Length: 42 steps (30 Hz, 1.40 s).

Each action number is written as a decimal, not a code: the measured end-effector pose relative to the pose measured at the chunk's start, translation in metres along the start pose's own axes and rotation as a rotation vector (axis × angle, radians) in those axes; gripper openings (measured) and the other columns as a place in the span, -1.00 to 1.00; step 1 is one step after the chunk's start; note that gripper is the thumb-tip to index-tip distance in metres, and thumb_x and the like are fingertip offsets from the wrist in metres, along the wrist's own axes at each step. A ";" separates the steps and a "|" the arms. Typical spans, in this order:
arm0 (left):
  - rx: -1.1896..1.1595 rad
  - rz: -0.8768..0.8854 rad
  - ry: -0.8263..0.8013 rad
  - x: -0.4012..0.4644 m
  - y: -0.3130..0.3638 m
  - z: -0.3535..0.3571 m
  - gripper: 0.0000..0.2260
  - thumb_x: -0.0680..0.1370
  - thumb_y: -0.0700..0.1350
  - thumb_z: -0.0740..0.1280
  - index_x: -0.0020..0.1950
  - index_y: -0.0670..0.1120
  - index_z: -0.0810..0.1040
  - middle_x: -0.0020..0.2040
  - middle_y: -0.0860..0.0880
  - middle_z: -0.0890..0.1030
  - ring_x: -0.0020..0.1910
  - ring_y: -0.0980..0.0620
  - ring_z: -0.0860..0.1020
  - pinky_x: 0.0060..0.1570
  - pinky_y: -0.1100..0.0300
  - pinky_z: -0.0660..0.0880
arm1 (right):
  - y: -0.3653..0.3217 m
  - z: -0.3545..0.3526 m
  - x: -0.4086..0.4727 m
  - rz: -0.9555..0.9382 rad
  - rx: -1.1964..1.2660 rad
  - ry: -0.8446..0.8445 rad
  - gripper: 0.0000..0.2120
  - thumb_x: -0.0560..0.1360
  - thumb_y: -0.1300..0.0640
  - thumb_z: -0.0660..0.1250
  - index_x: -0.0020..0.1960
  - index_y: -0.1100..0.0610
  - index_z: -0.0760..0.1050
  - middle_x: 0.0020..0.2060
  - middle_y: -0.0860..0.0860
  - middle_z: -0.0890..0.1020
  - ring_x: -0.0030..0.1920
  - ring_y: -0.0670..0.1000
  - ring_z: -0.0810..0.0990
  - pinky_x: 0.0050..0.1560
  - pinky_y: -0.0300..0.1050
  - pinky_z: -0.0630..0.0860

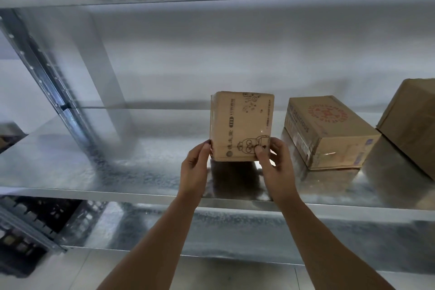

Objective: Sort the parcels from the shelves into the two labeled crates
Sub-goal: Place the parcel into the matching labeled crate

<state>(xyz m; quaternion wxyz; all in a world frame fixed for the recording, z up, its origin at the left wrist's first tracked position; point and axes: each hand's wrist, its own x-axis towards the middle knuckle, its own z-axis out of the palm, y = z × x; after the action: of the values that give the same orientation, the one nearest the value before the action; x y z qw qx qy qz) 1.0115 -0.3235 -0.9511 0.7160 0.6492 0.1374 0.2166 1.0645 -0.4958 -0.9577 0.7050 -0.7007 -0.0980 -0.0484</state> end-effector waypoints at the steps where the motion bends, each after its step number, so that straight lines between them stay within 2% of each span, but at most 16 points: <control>1: -0.007 -0.005 -0.068 -0.003 0.002 0.002 -0.76 0.62 0.03 0.29 0.22 0.02 0.64 0.13 0.03 0.70 0.18 0.04 0.63 0.16 0.07 0.60 | 0.001 0.000 0.000 -0.018 0.000 -0.005 -0.71 0.61 0.10 0.33 0.30 0.02 0.40 0.22 -0.04 0.61 0.22 -0.06 0.60 0.20 0.05 0.61; 3: 0.038 0.020 -0.165 -0.005 0.006 0.005 -0.68 0.53 0.11 0.35 0.27 0.13 0.59 0.17 0.10 0.68 0.21 0.08 0.62 0.20 0.07 0.58 | 0.001 0.000 0.001 -0.024 0.003 0.003 -0.70 0.61 0.09 0.32 0.33 -0.01 0.41 0.22 -0.06 0.61 0.21 -0.15 0.59 0.18 -0.19 0.59; 5: 0.125 0.081 -0.202 -0.004 0.006 0.006 -0.65 0.55 -0.02 0.43 0.34 0.13 0.55 0.21 0.14 0.66 0.24 0.10 0.60 0.25 0.12 0.54 | -0.001 0.000 0.001 -0.006 -0.009 0.015 -0.65 0.61 0.07 0.33 0.39 0.00 0.45 0.19 -0.13 0.62 0.16 -0.27 0.58 0.04 -0.43 0.53; 8: 0.161 0.078 -0.196 -0.001 0.003 0.004 -0.58 0.58 -0.12 0.41 0.43 0.11 0.50 0.23 0.17 0.65 0.27 0.12 0.58 0.30 0.14 0.50 | 0.000 0.000 0.003 0.020 -0.030 0.013 -0.62 0.60 0.04 0.35 0.40 0.04 0.50 0.13 -0.15 0.65 0.10 -0.30 0.59 -0.05 -0.50 0.49; 14: 0.147 0.072 -0.198 -0.001 0.002 0.003 -0.57 0.59 -0.13 0.39 0.45 0.10 0.47 0.23 0.17 0.64 0.26 0.15 0.57 0.27 0.22 0.50 | 0.002 0.000 0.004 0.026 -0.017 0.008 -0.63 0.59 0.02 0.35 0.38 0.04 0.52 0.12 -0.17 0.66 0.11 -0.28 0.61 0.00 -0.42 0.54; 19: 0.109 0.044 -0.178 0.001 0.003 0.000 -0.62 0.62 -0.05 0.33 0.44 0.10 0.48 0.23 0.18 0.64 0.24 0.19 0.57 0.21 0.30 0.50 | 0.004 -0.001 0.005 0.109 0.040 0.004 -0.72 0.69 -0.07 0.12 0.24 -0.15 0.58 0.15 -0.13 0.67 0.23 -0.09 0.60 0.30 0.10 0.54; 21: 0.100 0.023 -0.156 0.002 0.003 -0.002 -0.66 0.64 -0.02 0.29 0.42 0.09 0.49 0.21 0.19 0.65 0.18 0.25 0.58 0.08 0.41 0.53 | 0.002 0.000 0.005 0.105 0.014 0.004 -0.71 0.72 -0.03 0.07 0.23 -0.20 0.54 0.20 -0.16 0.65 0.26 -0.10 0.57 0.33 0.10 0.51; 23: 0.106 0.017 -0.151 0.003 0.002 -0.003 -0.72 0.65 -0.01 0.26 0.37 0.10 0.50 0.15 0.23 0.65 0.13 0.30 0.59 0.00 0.45 0.53 | -0.001 0.002 0.004 0.081 -0.022 -0.024 -0.73 0.71 -0.02 0.08 0.37 -0.15 0.40 0.25 -0.12 0.60 0.24 -0.13 0.57 0.37 0.03 0.48; 25: 0.108 0.017 -0.159 0.003 0.001 -0.001 -0.76 0.67 0.00 0.22 0.34 0.11 0.47 0.10 0.28 0.65 0.09 0.36 0.58 -0.05 0.49 0.50 | -0.003 0.003 0.003 0.104 0.022 -0.068 -0.55 0.67 -0.11 0.12 0.53 -0.10 0.17 0.28 -0.09 0.56 0.23 -0.13 0.56 0.41 -0.03 0.41; 27: 0.113 0.021 -0.153 0.003 0.001 0.000 -0.74 0.68 0.00 0.19 0.36 0.10 0.46 0.15 0.24 0.63 0.09 0.39 0.56 -0.06 0.51 0.49 | -0.005 0.002 0.003 0.137 0.048 -0.078 -0.33 0.53 -0.27 0.17 0.57 -0.05 0.13 0.30 -0.10 0.57 0.29 -0.06 0.55 0.45 0.05 0.38; 30: 0.089 0.041 -0.083 0.002 -0.002 -0.001 -0.70 0.67 -0.01 0.25 0.41 0.13 0.43 0.28 0.12 0.60 0.22 0.24 0.57 0.21 0.25 0.54 | -0.005 0.000 0.002 0.066 -0.016 -0.059 -0.42 0.44 -0.32 0.23 0.35 -0.03 0.44 0.16 -0.14 0.65 0.18 -0.05 0.63 0.30 0.04 0.55; 33: 0.116 0.054 0.052 0.002 -0.007 -0.002 -0.68 0.62 0.00 0.36 0.29 0.35 0.44 0.38 0.07 0.50 0.36 0.08 0.47 0.37 -0.08 0.44 | -0.003 -0.001 0.000 0.030 0.036 -0.023 -0.43 0.42 -0.23 0.33 0.31 0.07 0.42 0.16 -0.08 0.64 0.17 -0.04 0.64 0.19 -0.02 0.62; 35: 0.173 0.075 0.084 0.002 -0.008 -0.002 -0.73 0.62 -0.06 0.36 0.21 0.30 0.53 0.30 0.04 0.56 0.30 0.03 0.50 0.32 -0.14 0.48 | -0.002 -0.001 -0.001 0.000 0.054 -0.009 -0.41 0.42 -0.18 0.37 0.33 0.12 0.38 0.18 -0.04 0.61 0.18 -0.02 0.63 0.15 -0.06 0.64; 38: 0.129 0.063 0.045 -0.001 -0.002 0.003 -0.82 0.63 -0.06 0.33 0.20 0.11 0.63 0.22 0.06 0.63 0.24 0.10 0.56 0.31 0.04 0.51 | -0.001 -0.001 -0.002 -0.042 0.012 0.002 -0.44 0.48 -0.21 0.38 0.35 0.05 0.35 0.19 -0.09 0.60 0.19 -0.05 0.62 0.09 -0.07 0.65; 40: 0.109 0.040 -0.041 -0.005 0.004 0.005 -0.68 0.58 0.08 0.31 0.32 0.07 0.59 0.26 0.08 0.62 0.27 0.14 0.55 0.20 0.32 0.51 | 0.000 0.000 -0.004 -0.052 -0.010 -0.006 -0.49 0.50 -0.22 0.34 0.36 -0.02 0.36 0.21 -0.13 0.61 0.20 -0.09 0.61 0.11 -0.08 0.64; 42: 0.134 0.037 -0.096 -0.006 0.006 0.004 -0.56 0.53 0.13 0.32 0.40 0.07 0.54 0.26 0.13 0.62 0.27 0.17 0.55 0.07 0.47 0.50 | 0.000 0.001 -0.004 -0.091 -0.020 0.003 -0.56 0.54 -0.11 0.32 0.38 -0.03 0.40 0.21 -0.15 0.62 0.20 -0.14 0.60 0.12 -0.24 0.59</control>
<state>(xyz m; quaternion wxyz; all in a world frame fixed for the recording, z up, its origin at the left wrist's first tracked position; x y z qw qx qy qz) 1.0079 -0.3294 -0.9448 0.6725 0.7078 0.1051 0.1888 1.0601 -0.4950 -0.9589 0.6950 -0.7026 -0.1283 -0.0825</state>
